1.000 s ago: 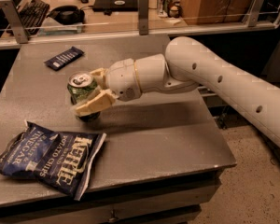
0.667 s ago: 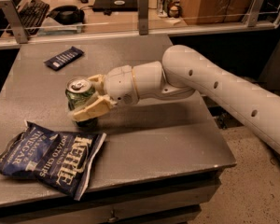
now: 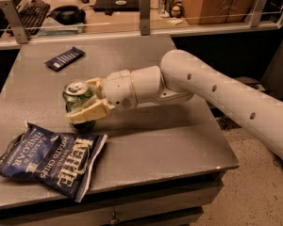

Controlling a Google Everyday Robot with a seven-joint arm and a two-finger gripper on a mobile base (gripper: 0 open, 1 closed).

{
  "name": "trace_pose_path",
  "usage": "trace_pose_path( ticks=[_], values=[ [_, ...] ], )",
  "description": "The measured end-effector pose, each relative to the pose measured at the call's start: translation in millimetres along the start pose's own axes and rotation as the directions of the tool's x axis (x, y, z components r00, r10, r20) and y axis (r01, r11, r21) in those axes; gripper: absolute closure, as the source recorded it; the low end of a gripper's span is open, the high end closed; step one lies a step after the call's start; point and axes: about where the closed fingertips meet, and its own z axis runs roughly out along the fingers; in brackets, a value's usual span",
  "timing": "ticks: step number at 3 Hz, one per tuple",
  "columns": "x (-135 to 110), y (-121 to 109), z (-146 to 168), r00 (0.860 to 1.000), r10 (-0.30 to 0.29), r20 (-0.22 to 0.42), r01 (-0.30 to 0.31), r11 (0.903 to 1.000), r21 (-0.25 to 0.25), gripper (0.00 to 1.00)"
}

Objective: Move green can near blue chip bag

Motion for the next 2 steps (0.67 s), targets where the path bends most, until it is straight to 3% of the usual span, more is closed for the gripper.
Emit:
trace_pose_path(
  ticks=[1,2],
  values=[
    [-0.4,1.7,-4.3,1.0,0.009,-0.004,-0.009,0.9999,0.004,0.13],
    [-2.8,2.3,-16.5,1.0,0.012,-0.021,-0.012,0.9996,0.024,0.0]
  ],
)
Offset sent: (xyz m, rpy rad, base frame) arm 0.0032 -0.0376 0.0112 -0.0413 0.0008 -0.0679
